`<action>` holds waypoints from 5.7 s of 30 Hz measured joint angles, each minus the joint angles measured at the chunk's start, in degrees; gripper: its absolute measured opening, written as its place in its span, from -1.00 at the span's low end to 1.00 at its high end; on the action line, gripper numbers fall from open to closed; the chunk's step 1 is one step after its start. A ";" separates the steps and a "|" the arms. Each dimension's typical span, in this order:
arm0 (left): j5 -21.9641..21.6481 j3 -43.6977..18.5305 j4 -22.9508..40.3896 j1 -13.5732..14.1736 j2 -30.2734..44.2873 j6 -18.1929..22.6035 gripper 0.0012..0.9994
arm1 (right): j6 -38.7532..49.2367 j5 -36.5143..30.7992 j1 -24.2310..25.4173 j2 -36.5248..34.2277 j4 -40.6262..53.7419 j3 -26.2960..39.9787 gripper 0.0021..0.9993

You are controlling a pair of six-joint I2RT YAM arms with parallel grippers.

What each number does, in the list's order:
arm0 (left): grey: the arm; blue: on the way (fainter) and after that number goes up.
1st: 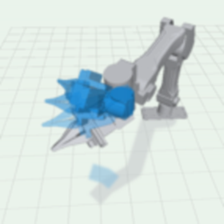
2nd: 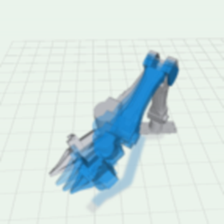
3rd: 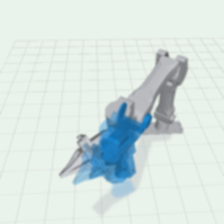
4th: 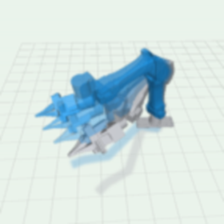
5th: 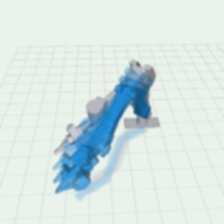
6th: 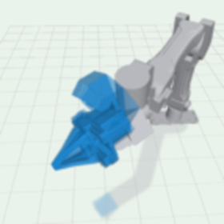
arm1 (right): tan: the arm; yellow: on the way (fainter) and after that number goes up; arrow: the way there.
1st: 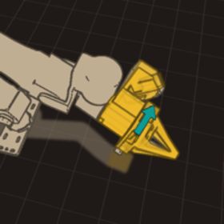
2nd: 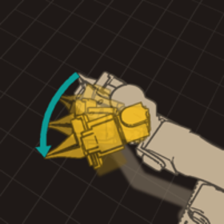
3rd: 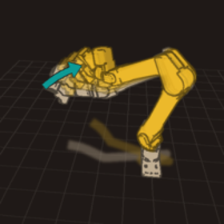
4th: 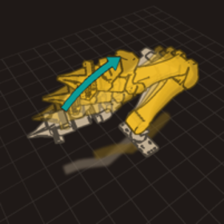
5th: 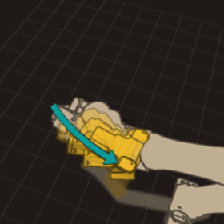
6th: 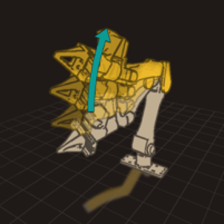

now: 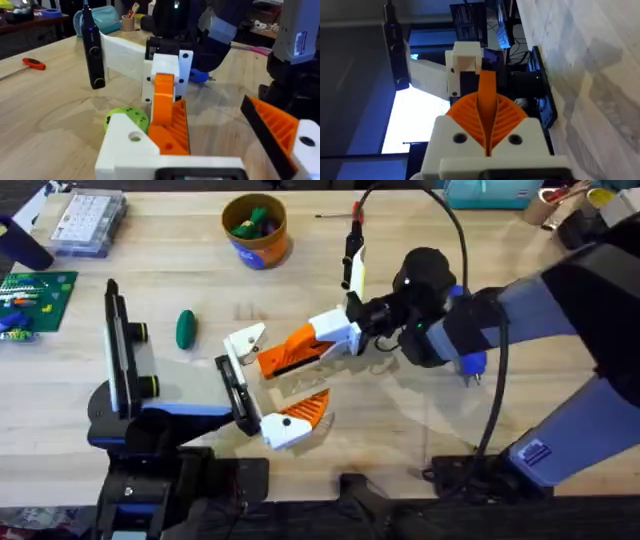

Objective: Pick up the gripper from the table and insert it into the empty holder that is missing its gripper. Then pick up a screw, insert it into the mounting hole, and use the screwdriver to tighten it. Finally, clean up the table by picking up the vegetable and placing it into the bucket.

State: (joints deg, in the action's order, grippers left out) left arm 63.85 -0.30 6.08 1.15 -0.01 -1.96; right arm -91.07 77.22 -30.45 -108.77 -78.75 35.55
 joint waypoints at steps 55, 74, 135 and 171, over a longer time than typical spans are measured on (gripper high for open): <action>-0.45 0.00 -0.01 0.00 0.00 -0.28 0.97 | -0.64 3.29 0.73 0.02 -6.48 0.75 -0.97; -0.65 0.00 -0.01 -0.07 0.00 -0.55 0.97 | -0.46 2.27 0.95 0.02 -1.75 3.26 -0.97; -3.90 0.04 -0.43 -1.03 0.00 -2.47 0.97 | 13.55 -4.04 -2.02 0.83 20.10 10.53 -0.97; -3.20 0.02 -0.33 -0.72 0.01 -1.50 0.97 | 14.38 -15.23 -3.59 3.83 14.16 5.49 -0.97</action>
State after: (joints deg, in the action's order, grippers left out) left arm 60.65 -0.27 5.75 0.43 0.00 -3.46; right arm -76.69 61.98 -34.04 -104.94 -64.59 41.04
